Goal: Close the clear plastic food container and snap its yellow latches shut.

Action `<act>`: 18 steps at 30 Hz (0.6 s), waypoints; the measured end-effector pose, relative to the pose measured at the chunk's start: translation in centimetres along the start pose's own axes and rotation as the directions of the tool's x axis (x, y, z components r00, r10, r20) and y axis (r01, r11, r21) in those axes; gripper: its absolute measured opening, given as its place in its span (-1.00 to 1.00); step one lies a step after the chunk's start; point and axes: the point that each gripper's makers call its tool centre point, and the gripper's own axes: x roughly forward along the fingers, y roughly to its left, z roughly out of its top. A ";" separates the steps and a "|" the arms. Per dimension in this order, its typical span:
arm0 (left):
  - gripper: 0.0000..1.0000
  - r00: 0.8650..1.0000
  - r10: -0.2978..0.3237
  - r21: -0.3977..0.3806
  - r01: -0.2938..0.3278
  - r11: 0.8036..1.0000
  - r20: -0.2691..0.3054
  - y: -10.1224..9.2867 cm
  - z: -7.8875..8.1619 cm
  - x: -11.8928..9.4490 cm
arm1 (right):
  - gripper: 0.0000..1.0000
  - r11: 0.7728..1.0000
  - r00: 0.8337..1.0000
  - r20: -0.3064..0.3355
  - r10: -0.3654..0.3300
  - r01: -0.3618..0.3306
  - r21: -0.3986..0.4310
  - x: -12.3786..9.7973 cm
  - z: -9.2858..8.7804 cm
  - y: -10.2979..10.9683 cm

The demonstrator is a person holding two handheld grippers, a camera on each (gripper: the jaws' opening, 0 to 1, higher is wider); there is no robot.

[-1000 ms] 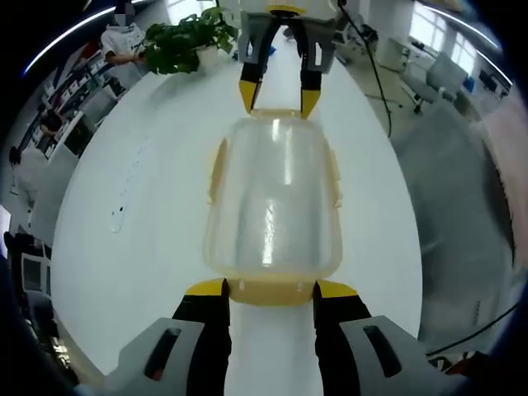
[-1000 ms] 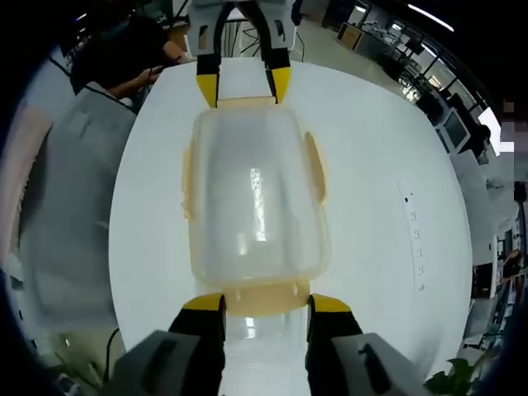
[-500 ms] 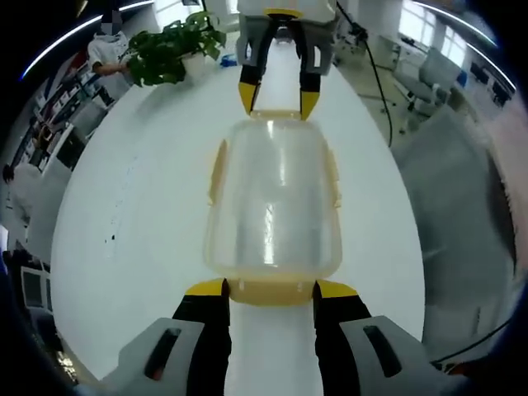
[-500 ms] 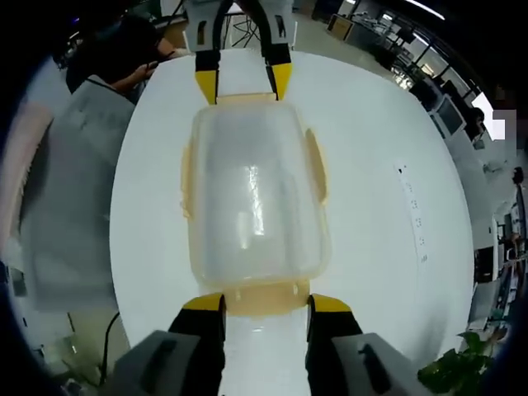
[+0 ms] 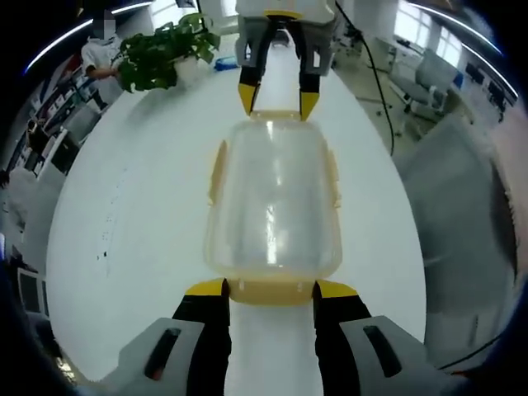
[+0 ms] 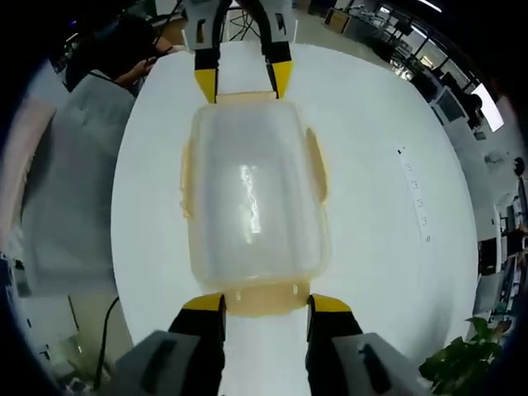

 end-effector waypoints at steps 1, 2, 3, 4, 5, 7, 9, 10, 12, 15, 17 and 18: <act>-0.27 1.000 -0.001 0.000 0.001 1.000 0.000 0.0 0.1 0.1 | -0.30 1.000 1.000 -0.002 0.003 -0.003 0.002 0.0 -0.2 0.0; -0.27 1.000 -0.004 -0.003 0.004 1.000 0.002 -0.1 0.2 0.3 | -0.29 1.000 1.000 -0.003 0.004 -0.004 0.002 0.1 -0.3 0.0; -0.27 1.000 -0.005 -0.004 0.005 1.000 0.003 -0.2 0.3 0.3 | -0.29 1.000 1.000 -0.004 0.006 -0.006 0.002 0.1 -0.5 0.0; -0.27 1.000 -0.007 -0.006 0.007 1.000 0.005 -0.2 0.4 0.5 | -0.29 1.000 1.000 -0.007 0.008 -0.008 0.001 0.1 -0.7 0.0; -0.27 1.000 -0.010 -0.008 0.010 1.000 0.006 -0.3 0.5 0.6 | -0.29 1.000 1.000 -0.009 0.009 -0.009 -0.001 0.2 -0.8 0.0; -0.27 1.000 -0.014 -0.009 0.014 1.000 0.008 -0.3 0.7 0.9 | -0.29 1.000 1.000 -0.017 0.015 -0.015 0.000 0.3 -1.1 0.0; -0.27 1.000 -0.019 -0.011 0.019 1.000 0.006 -0.3 0.8 1.1 | -0.29 1.000 1.000 -0.020 0.023 -0.023 0.001 0.4 -1.3 0.1; -0.27 1.000 -0.021 -0.012 0.021 1.000 0.007 -0.4 0.8 1.3 | -0.29 1.000 0.999 -0.021 0.026 -0.026 0.001 0.5 -1.5 0.1; -0.27 1.000 -0.027 -0.015 0.027 1.000 0.010 -0.5 1.0 1.4 | -0.29 0.999 0.999 -0.023 0.033 -0.032 0.003 0.6 -1.8 0.2; -0.27 0.999 -0.034 -0.018 0.034 0.999 0.013 -0.7 1.1 1.8 | -0.29 0.999 0.999 -0.026 0.040 -0.040 0.006 0.9 -2.2 0.3; -0.27 0.999 -0.042 -0.025 0.042 0.999 0.015 -0.8 1.2 2.2 | -0.29 0.999 0.998 -0.034 0.044 -0.044 0.003 1.1 -2.5 0.3; -0.27 0.999 -0.043 -0.026 0.043 0.999 0.015 -0.9 1.2 2.3 | -0.29 0.999 0.998 -0.039 0.046 -0.046 0.002 1.3 -2.6 0.4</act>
